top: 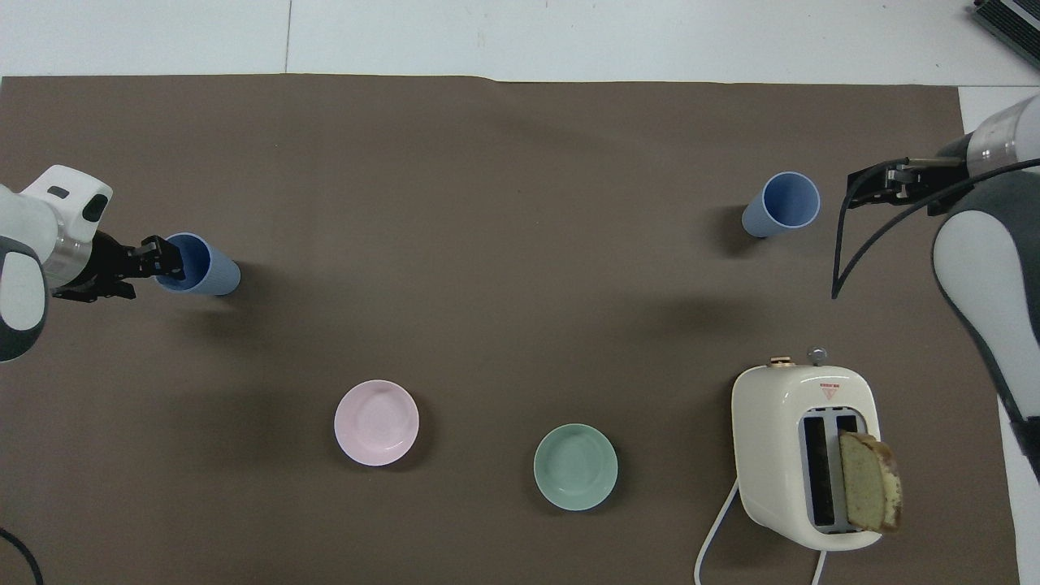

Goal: Stack blue cups with both arms
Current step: 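Grasp the blue cup with the left gripper while the right gripper reaches its cup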

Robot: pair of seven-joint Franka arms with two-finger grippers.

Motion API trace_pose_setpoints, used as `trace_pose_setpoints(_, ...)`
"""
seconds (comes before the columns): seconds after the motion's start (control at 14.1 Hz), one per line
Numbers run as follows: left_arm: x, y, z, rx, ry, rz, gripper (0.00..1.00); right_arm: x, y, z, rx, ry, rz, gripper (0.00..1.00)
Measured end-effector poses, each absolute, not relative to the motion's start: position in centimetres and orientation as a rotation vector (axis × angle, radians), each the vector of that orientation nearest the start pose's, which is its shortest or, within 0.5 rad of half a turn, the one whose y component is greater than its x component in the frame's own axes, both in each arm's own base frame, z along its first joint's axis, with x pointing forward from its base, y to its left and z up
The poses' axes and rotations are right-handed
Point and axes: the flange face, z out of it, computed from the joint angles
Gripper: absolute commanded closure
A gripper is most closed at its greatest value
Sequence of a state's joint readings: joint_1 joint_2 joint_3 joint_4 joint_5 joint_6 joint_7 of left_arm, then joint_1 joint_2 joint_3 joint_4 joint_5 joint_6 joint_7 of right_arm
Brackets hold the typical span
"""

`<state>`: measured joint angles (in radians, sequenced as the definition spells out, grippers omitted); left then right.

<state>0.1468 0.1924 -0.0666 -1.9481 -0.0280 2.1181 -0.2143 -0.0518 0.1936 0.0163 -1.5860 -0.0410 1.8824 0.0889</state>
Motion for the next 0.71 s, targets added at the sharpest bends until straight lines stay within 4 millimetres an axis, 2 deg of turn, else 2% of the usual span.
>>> trace_pose_setpoints(0.07,59.3,4.4,37.9,-3.139,-0.491,0.031,1.0,63.7,-3.0,52.1,-3.165,0.188,-0.171,0.0)
trace_pose_setpoints(0.21,59.3,3.8,37.8,-3.14,-0.485,0.026,1.0,64.7,-3.2,50.2,-3.163,0.19,-0.183,0.0)
trace_pose_setpoints(0.5,59.7,3.7,38.5,-3.146,-0.486,-0.008,1.0,65.9,-2.9,47.2,-3.162,0.178,-0.174,0.0)
trace_pose_setpoints(0.71,60.8,3.5,41.0,-3.151,-0.477,-0.058,1.0,66.7,-2.8,44.6,-3.161,0.174,-0.166,0.0)
